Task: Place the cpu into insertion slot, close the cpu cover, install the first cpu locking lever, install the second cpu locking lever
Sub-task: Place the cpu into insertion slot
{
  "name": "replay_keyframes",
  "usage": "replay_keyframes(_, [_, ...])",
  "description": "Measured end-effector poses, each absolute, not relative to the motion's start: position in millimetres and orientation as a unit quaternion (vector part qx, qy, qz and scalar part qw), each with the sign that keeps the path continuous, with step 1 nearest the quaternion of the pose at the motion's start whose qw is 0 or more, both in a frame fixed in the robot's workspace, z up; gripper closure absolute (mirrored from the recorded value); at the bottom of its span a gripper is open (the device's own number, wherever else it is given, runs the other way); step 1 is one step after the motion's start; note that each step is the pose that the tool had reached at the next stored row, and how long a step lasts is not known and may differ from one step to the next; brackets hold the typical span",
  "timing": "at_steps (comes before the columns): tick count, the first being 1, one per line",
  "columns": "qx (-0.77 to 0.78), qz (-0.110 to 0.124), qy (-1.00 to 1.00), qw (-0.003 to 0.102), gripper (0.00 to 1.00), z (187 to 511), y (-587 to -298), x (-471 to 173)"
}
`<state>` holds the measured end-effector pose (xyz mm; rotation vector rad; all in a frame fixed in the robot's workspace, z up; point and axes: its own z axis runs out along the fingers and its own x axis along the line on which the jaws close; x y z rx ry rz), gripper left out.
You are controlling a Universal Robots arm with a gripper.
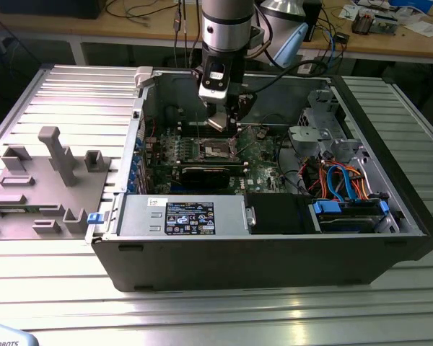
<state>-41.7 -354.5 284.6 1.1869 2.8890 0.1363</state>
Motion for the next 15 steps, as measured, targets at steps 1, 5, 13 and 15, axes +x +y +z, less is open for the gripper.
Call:
replay_keyframes(1, [0.382, 0.044, 0.923, 0.008, 0.45, 284.6, -354.5, -41.7])
replay_keyframes(5, [0.391, 0.044, 0.919, 0.008, 0.45, 284.5, -354.5, -41.7])
replay_keyframes(13, [0.404, 0.043, 0.914, 0.009, 0.45, 284.5, -354.5, -41.7])
replay_keyframes(15, [0.407, 0.043, 0.913, 0.009, 0.45, 284.5, -354.5, -41.7])
